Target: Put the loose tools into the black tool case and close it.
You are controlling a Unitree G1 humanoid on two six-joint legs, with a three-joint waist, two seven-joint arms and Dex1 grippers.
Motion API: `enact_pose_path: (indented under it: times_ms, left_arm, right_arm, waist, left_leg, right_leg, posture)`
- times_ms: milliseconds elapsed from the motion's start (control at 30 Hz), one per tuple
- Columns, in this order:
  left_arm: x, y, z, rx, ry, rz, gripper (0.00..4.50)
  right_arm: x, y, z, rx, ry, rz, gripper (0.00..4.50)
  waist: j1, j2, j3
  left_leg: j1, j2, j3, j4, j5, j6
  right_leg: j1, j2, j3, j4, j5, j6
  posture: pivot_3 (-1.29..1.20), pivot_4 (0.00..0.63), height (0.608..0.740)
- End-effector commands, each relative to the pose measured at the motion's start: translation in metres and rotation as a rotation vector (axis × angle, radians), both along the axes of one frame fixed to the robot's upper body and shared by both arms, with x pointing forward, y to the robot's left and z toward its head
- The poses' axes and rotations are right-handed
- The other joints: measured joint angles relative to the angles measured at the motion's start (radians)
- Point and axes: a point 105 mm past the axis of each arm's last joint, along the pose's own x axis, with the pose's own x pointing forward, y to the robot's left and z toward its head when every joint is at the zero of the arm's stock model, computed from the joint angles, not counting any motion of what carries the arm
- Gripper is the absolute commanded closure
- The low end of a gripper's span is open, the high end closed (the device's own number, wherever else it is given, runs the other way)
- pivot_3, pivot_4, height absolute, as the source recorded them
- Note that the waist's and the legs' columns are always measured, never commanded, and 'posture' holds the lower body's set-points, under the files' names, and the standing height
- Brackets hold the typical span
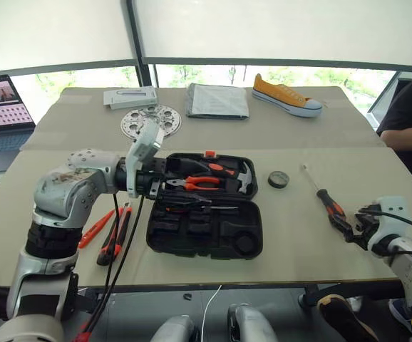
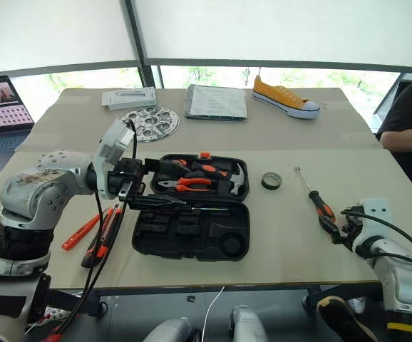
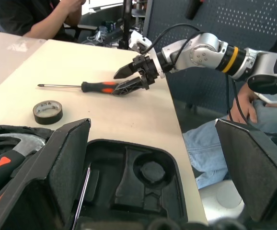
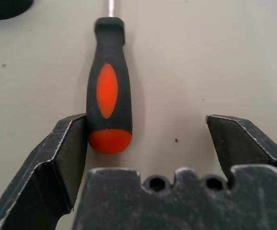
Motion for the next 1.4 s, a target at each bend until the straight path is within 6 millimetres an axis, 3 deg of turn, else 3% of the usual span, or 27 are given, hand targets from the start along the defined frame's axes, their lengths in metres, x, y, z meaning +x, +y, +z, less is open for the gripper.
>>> enact_pose_path:
  times_ms: [33,200,367,433,533,600,700,800,900,1067,1400]
  left_arm:
    - [-0.003,0.001,0.003,0.022,-0.058,-0.006,0.00]
    - [-0.002,0.004,0.002,0.033,-0.065,0.010,0.00]
    - [-0.002,0.005,0.000,0.046,-0.077,0.026,0.00]
    - [-0.003,0.012,-0.006,0.081,-0.063,0.039,0.00]
    - [-0.006,0.032,-0.022,0.163,-0.042,0.062,0.00]
    - [-0.008,0.047,-0.031,0.220,-0.043,0.073,0.00]
    - [-0.011,0.066,-0.038,0.276,-0.044,0.092,0.00]
    - [-0.019,0.081,-0.040,0.303,-0.035,0.111,0.00]
    - [-0.026,0.084,-0.040,0.310,-0.031,0.116,0.00]
    - [-0.027,0.085,-0.039,0.319,-0.056,0.144,0.00]
    - [-0.025,0.082,-0.033,0.305,-0.086,0.173,0.00]
  right_arm:
    - [0.005,0.003,0.012,-0.008,-0.063,0.021,1.79]
    - [0.003,0.012,0.019,-0.006,-0.092,0.070,3.53]
    - [0.003,0.013,0.039,-0.027,-0.135,0.111,3.56]
    - [0.011,0.011,0.065,-0.056,-0.203,0.111,3.56]
    - [0.019,0.046,0.107,-0.089,-0.321,0.323,3.56]
    - [0.014,0.086,0.116,-0.164,-0.318,0.575,3.56]
    - [0.001,0.132,0.113,-0.227,-0.267,0.867,3.56]
    - [-0.012,0.177,0.097,-0.312,-0.207,1.141,3.56]
    - [-0.015,0.199,0.086,-0.354,-0.177,1.269,3.56]
    - [-0.007,0.216,0.068,-0.401,-0.143,1.344,3.56]
    - [0.015,0.216,0.053,-0.422,-0.081,1.274,3.56]
  waist:
    - [0.000,0.000,0.000]
    - [0.005,0.000,0.000]
    - [0.004,0.001,0.000]
    - [0.004,0.002,0.000]
    - [-0.012,0.006,0.002]
    - [-0.016,0.007,0.002]
    - [-0.015,0.007,0.002]
    - [-0.014,0.007,0.002]
    - [-0.007,0.007,0.002]
    - [0.007,0.005,0.003]
    - [0.003,0.005,0.003]
  left_leg:
    - [0.000,0.000,0.000,0.000,0.000,0.000]
    - [0.000,0.000,0.000,0.000,0.000,0.000]
    - [0.000,0.000,0.000,0.000,0.000,0.000]
    - [0.000,0.000,0.000,0.000,0.000,0.000]
    - [0.000,0.000,0.001,0.000,0.000,0.000]
    - [0.000,0.001,0.001,-0.002,0.000,0.000]
    - [0.000,0.005,-0.001,-0.003,0.000,-0.001]
    - [-0.001,0.006,-0.001,-0.003,0.000,-0.001]
    - [-0.003,0.005,-0.001,-0.002,-0.001,0.001]
    - [-0.003,0.002,-0.001,-0.001,-0.001,0.001]
    - [-0.003,0.002,-0.001,-0.002,-0.001,0.001]
  right_leg:
    - [0.000,0.000,0.000,0.000,0.000,0.000]
    - [0.000,0.000,0.000,0.000,0.000,0.000]
    - [0.000,0.000,0.000,0.000,0.000,0.000]
    - [0.000,0.000,0.000,0.000,0.000,0.000]
    - [-0.001,0.000,0.001,0.000,0.000,0.000]
    - [-0.001,0.001,0.001,0.000,0.000,-0.001]
    - [-0.001,0.005,0.000,-0.001,-0.002,-0.004]
    - [-0.002,0.006,0.000,-0.001,-0.002,-0.004]
    - [-0.003,0.005,-0.001,-0.001,-0.002,-0.004]
    - [-0.002,0.002,-0.002,-0.002,-0.001,-0.002]
    - [-0.003,0.003,-0.002,-0.001,-0.001,-0.003]
  posture:
    - [0.00,0.150,0.740]
    - [0.00,0.150,0.740]
    - [0.00,0.150,0.740]
    - [0.00,0.150,0.740]
    - [0.00,0.150,0.740]
    - [0.00,0.150,0.740]
    - [0.00,0.150,0.740]
    - [0.00,0.150,0.740]
    - [0.00,0.150,0.740]
    - [0.00,0.150,0.740]
    - [0.00,0.150,0.740]
